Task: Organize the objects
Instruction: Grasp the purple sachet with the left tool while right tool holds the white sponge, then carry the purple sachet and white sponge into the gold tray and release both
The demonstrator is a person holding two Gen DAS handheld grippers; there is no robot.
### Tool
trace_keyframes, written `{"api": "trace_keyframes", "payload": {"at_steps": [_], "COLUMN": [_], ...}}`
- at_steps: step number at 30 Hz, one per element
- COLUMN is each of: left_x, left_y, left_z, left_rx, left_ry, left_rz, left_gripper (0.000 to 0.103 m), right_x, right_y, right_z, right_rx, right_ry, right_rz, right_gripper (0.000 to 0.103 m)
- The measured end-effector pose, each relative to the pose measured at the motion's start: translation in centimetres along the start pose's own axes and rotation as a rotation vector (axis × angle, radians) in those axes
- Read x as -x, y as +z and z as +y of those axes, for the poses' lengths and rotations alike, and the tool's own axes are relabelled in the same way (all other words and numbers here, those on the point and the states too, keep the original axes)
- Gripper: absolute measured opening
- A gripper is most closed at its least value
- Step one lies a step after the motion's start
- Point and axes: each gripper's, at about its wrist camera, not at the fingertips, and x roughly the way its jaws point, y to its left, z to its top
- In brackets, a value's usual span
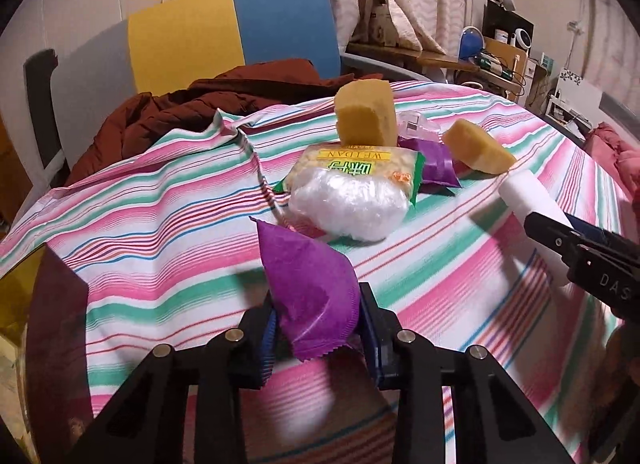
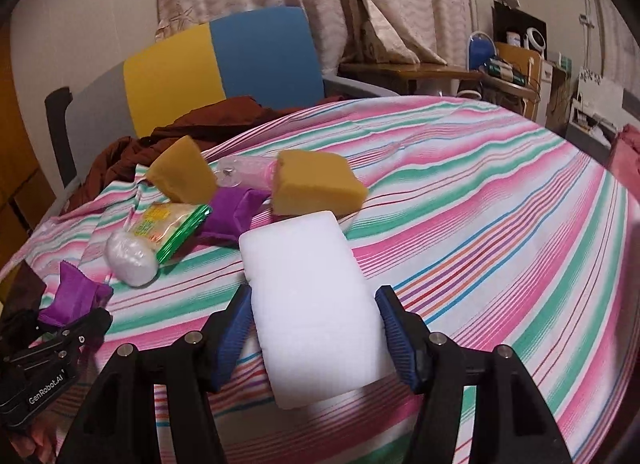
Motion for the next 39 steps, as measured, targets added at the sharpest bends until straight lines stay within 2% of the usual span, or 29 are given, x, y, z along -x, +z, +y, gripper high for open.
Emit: {"api": "trace_keyframes", "payload": {"at_steps": [7, 20, 31, 39], "left_x": [1.5, 6.1, 11.2, 15.6], "left_y": [-1.4, -4.0, -6.0, -7.6], "left_z": [0.0, 0.3, 4.1, 8.6], "left_rx": [-0.011, -0.015, 0.075, 0.161], "left_ry": [-0.005, -0.046, -0.054, -0.025], "left_rz": [-0.014, -0.07, -0.122, -0.174], "left_gripper": [0.036, 0.036, 0.036, 0.036], "right_x": [1.0, 4.0, 6.7, 8.8], "right_y": [-0.5, -1.4, -0.8, -0.8], "right_z": [2.1, 8.3, 13.2, 18.3], "right_rx": [0.054, 0.138, 0.171, 0.217], "right_ry": [0.007, 0.11, 0.224, 0.371], "right_rz": [0.007, 0.014, 0.004, 0.021], "right_gripper": [0.063, 0.063, 0.063, 0.063]}}
